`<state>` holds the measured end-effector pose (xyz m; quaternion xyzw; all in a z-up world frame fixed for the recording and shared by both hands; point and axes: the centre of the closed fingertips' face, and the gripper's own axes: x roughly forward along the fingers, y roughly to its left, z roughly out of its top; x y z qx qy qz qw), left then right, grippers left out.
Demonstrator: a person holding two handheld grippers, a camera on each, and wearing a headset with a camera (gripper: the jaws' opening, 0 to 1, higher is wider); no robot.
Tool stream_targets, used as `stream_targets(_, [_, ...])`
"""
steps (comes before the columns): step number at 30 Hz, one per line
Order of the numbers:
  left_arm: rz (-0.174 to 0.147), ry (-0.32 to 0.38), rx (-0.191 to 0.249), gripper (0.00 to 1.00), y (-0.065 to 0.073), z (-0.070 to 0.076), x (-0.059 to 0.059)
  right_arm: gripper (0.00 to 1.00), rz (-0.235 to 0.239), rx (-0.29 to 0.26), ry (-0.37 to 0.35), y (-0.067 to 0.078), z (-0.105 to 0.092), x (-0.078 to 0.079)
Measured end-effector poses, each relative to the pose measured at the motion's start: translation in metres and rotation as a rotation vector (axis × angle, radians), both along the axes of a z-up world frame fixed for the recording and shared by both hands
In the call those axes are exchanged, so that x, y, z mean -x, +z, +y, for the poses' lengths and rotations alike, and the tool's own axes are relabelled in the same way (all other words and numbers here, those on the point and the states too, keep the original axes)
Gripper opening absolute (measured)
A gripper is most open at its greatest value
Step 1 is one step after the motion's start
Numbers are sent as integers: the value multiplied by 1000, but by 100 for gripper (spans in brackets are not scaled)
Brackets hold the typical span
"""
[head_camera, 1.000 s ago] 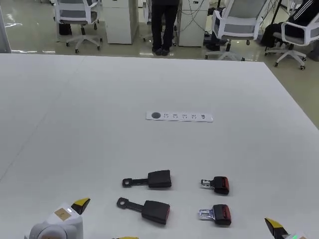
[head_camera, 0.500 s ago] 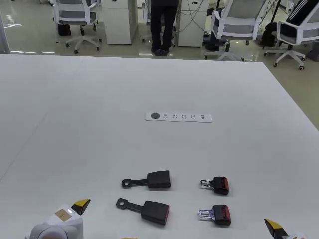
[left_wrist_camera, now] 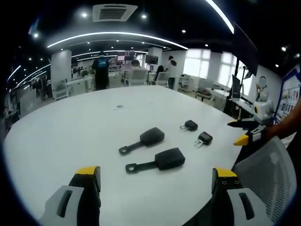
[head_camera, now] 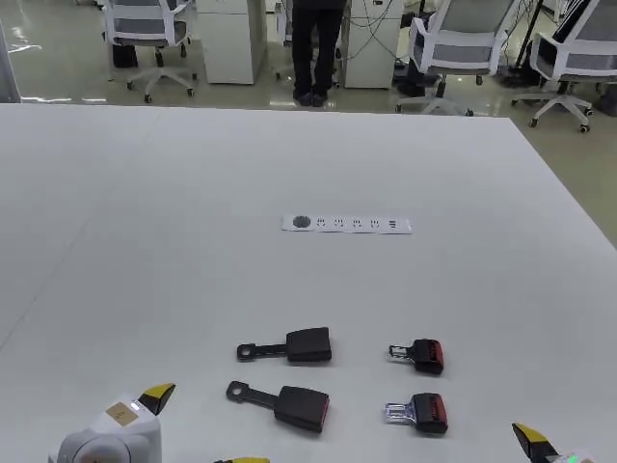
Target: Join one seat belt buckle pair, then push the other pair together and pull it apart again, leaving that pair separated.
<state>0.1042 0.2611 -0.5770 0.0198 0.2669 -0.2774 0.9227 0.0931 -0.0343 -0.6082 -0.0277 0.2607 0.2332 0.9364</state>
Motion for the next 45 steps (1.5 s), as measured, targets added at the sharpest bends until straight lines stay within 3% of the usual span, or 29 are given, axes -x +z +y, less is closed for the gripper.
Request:
stream_targets(29, [-1, -1, 13, 100, -1, 2, 1, 97, 3, -6, -4, -5, -3, 3])
stream_targets(45, [17, -30, 15, 100, -4, -3, 4, 95, 6, 4, 26, -2, -2, 4])
